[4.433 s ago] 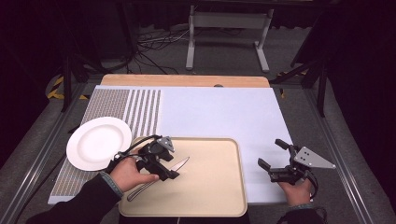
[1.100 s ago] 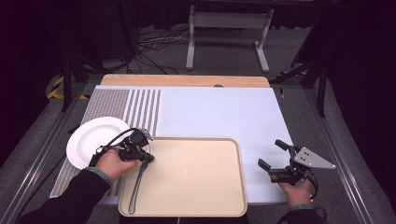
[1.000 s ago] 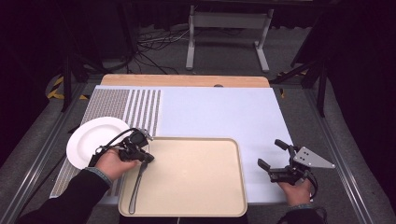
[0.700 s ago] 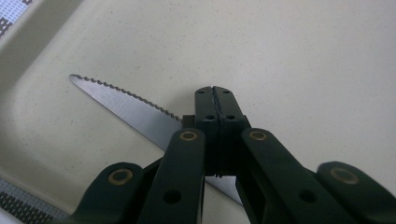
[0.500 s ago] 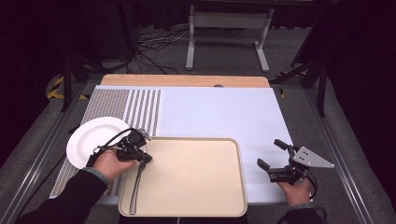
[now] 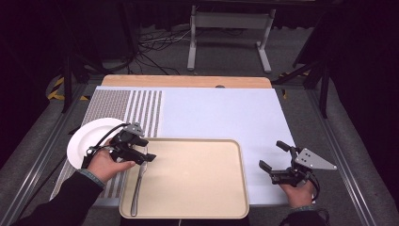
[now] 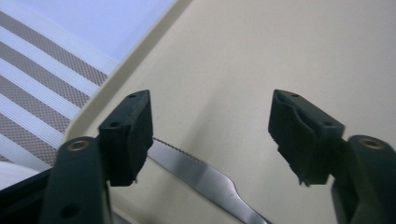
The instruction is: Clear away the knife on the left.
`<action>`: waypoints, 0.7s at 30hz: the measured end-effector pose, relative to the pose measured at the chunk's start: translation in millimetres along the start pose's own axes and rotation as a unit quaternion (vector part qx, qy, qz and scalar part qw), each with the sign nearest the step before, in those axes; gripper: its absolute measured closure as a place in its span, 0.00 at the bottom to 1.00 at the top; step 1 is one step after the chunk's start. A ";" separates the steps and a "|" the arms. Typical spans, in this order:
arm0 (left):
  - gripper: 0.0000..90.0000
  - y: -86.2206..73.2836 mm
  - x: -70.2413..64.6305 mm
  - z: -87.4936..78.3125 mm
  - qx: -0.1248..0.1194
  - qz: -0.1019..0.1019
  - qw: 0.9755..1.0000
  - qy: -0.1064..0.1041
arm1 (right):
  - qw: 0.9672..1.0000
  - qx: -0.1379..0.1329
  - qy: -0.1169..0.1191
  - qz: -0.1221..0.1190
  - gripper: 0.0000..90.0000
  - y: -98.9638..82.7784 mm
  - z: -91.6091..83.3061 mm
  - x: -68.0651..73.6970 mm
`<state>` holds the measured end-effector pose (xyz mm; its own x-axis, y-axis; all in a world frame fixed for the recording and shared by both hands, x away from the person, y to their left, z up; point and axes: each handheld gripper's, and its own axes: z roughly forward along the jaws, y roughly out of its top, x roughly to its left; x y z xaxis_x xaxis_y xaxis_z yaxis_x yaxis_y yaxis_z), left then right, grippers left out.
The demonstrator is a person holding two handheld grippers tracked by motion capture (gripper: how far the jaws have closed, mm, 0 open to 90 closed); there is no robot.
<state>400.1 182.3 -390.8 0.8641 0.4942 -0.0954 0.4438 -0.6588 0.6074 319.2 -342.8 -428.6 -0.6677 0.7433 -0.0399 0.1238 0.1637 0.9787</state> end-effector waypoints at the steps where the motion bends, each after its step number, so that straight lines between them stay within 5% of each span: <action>1: 0.28 -0.3 -0.7 -3.1 -0.008 -0.001 1.000 0.001 | 1.000 -0.001 0.000 0.000 0.01 0.0 -0.3 0.0; 7: 0.12 -8.6 -5.0 -18.0 -0.066 0.009 0.998 0.013 | 1.000 0.000 0.000 0.001 0.01 0.3 0.3 0.5; 12: 0.08 -23.9 -2.9 -28.3 -0.126 0.002 0.992 0.001 | 1.000 -0.001 0.000 0.001 0.01 0.5 -0.1 0.6; 16: 0.06 -38.7 -0.1 -39.4 -0.176 -0.004 0.984 0.001 | 1.000 -0.001 0.000 0.001 0.01 0.4 0.0 0.8; 21: 0.07 -57.4 1.5 -54.0 -0.246 -0.007 0.969 0.021 | 1.000 -0.002 0.000 0.001 0.01 0.1 0.6 0.4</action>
<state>363.2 251.5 -383.2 0.8443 0.5298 -0.0803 0.2788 -0.3063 0.9102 319.4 -342.1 -428.6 -0.6667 0.7443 -0.0378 0.1230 0.1599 0.9794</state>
